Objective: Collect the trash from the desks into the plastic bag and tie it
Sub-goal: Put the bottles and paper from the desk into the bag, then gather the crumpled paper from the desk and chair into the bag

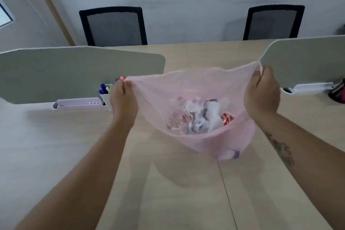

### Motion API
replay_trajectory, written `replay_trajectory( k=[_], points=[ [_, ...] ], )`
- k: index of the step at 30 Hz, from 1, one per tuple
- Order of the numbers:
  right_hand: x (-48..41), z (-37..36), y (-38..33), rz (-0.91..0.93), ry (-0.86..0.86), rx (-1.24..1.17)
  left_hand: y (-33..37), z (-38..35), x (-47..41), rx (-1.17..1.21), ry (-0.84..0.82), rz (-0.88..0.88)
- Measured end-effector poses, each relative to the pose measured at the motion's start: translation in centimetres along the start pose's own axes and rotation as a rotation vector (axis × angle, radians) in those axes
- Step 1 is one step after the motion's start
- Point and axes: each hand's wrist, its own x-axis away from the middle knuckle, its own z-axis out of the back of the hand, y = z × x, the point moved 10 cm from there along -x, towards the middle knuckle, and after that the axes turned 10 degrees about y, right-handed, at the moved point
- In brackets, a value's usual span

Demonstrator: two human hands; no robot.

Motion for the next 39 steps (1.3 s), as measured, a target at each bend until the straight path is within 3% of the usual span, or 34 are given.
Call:
replay_trajectory(
  k=[2,3,5,7,10,12,15,17,21,25,30,34,39],
  points=[
    [-1.7,0.3,-2.9,0.043,0.045,-0.086,4.9,1.0,-1.4,0.088,0.027,-0.096],
    [-1.8,-0.5,-3.9,0.069,-0.003,-0.091,6.2,0.2,-1.5,0.057,-0.058,-0.130],
    [0.0,-4.5,-4.4,0.156,-0.277,0.043,6.5,-1.3,-0.5,-0.224,-0.252,-0.226],
    [2.3,-7.4,-3.7,0.170,-0.494,0.118,6.3,0.9,-1.1,-0.304,-0.137,-0.237],
    [1.7,-5.0,-7.0,0.162,-0.309,-0.089,7.4,8.0,-2.2,-0.229,0.246,-0.178],
    [2.1,-3.4,-10.3,0.233,-0.261,-0.231,6.7,8.6,-1.5,-0.381,0.152,-0.184],
    [7.0,-5.1,-11.9,0.317,-0.566,-0.263,4.1,10.2,0.9,-0.546,0.037,-0.211],
    [11.8,-6.9,-10.7,0.364,-0.821,-0.251,2.4,13.2,2.8,-0.551,0.058,-0.133],
    [19.9,-6.9,-10.1,0.421,-1.104,-0.399,-0.8,19.2,9.3,-0.563,0.046,0.122],
    [28.0,-5.5,-11.1,0.630,-1.292,-0.401,-3.5,25.0,17.6,-0.881,-0.048,0.306],
    [35.8,-3.6,-12.0,0.742,-1.409,-0.332,-6.1,34.0,26.8,-1.423,-0.186,0.488],
    [41.0,-1.9,-12.9,0.861,-1.422,-0.285,-8.1,38.3,30.8,-1.545,-0.283,0.687],
    [44.5,-2.1,-12.2,0.928,-1.362,-0.200,-9.0,40.5,31.5,-1.711,-0.361,0.651]
  ],
)
